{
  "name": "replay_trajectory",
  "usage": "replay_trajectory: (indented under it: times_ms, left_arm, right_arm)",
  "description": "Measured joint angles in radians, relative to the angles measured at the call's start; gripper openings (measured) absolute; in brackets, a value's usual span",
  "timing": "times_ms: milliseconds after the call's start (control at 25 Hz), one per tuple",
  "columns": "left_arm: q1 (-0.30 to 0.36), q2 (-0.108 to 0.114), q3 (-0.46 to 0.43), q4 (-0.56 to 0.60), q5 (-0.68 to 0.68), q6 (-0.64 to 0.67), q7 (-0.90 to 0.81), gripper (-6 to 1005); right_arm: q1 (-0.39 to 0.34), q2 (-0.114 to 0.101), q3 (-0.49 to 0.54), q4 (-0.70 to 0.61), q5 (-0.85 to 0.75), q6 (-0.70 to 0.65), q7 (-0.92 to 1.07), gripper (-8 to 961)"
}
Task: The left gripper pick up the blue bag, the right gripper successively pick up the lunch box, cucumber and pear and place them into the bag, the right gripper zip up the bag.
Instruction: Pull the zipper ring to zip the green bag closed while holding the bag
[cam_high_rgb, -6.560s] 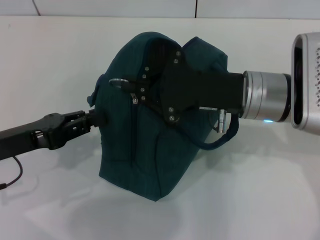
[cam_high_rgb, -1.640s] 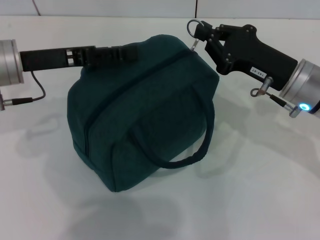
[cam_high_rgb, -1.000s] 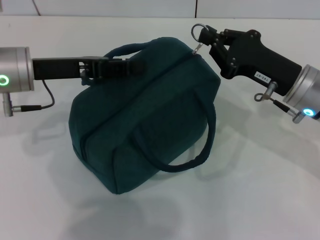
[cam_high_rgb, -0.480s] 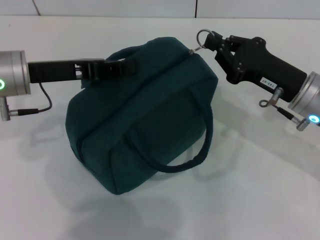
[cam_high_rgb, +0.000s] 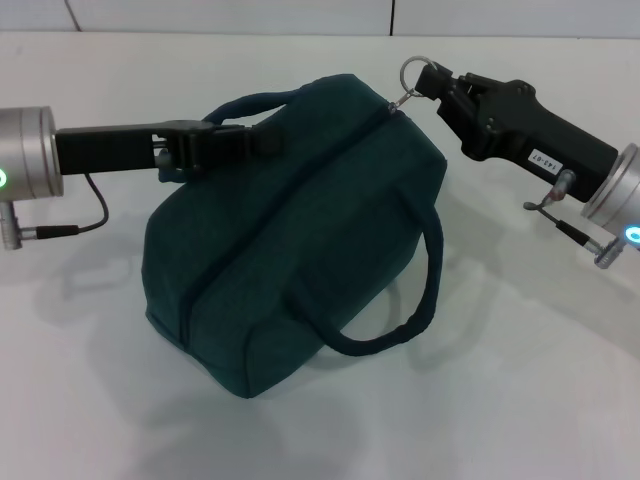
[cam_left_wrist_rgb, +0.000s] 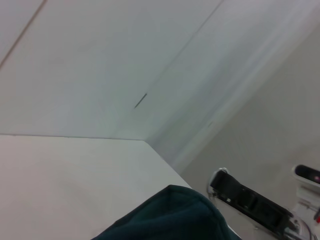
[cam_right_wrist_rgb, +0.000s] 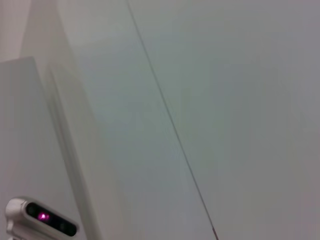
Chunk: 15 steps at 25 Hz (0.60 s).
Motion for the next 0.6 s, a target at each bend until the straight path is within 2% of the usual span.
replay_trajectory:
  times_ms: [600]
  left_arm:
    - [0.002, -0.007, 0.002, -0.003, -0.016, 0.072, 0.030, 50]
  right_arm:
    - [-0.001, 0.001, 0.001, 0.039, 0.040, 0.075, 0.053, 5]
